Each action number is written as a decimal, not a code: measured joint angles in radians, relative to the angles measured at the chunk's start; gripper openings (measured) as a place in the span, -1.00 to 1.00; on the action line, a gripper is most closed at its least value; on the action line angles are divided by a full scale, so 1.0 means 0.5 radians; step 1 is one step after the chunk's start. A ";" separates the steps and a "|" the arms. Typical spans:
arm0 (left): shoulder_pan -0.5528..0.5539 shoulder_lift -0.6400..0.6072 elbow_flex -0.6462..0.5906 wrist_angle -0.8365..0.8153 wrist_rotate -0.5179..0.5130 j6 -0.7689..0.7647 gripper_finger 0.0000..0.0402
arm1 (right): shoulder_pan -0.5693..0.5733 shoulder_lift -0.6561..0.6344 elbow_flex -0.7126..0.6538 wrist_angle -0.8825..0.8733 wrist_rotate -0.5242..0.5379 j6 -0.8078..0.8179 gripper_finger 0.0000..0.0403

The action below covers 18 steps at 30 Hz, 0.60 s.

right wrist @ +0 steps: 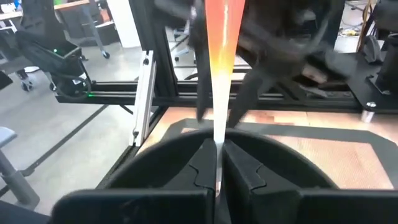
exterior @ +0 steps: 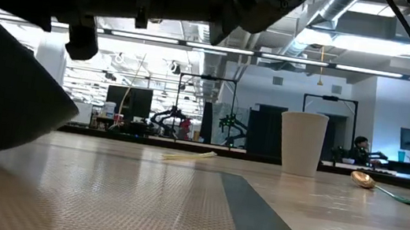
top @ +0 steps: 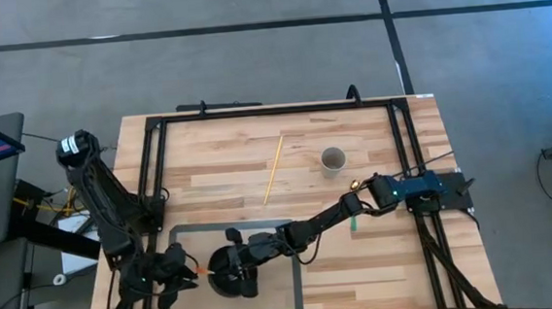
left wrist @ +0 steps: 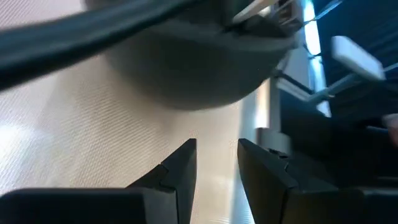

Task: Pick & Place Utensil
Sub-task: Put the orange fork into the black bowl on the transparent mat

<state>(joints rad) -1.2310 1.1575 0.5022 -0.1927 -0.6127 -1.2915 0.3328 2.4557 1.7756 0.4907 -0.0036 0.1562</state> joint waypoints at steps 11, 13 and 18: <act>-0.005 -0.438 0.094 0.010 -0.201 0.715 -0.42 | 0.018 0.000 0.000 0.022 -0.002 0.004 -0.98; 0.003 -0.488 0.094 0.009 -0.256 0.809 -0.42 | 0.018 0.000 0.000 0.016 -0.002 0.002 -0.98; 0.021 -0.562 0.094 0.007 -0.377 0.962 -0.42 | 0.017 0.000 0.000 0.017 -0.001 0.000 -0.97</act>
<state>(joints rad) -1.2205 0.8765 0.5491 -0.1894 -0.8011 -0.8106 0.3412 2.4557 1.7756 0.4992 -0.0043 0.1561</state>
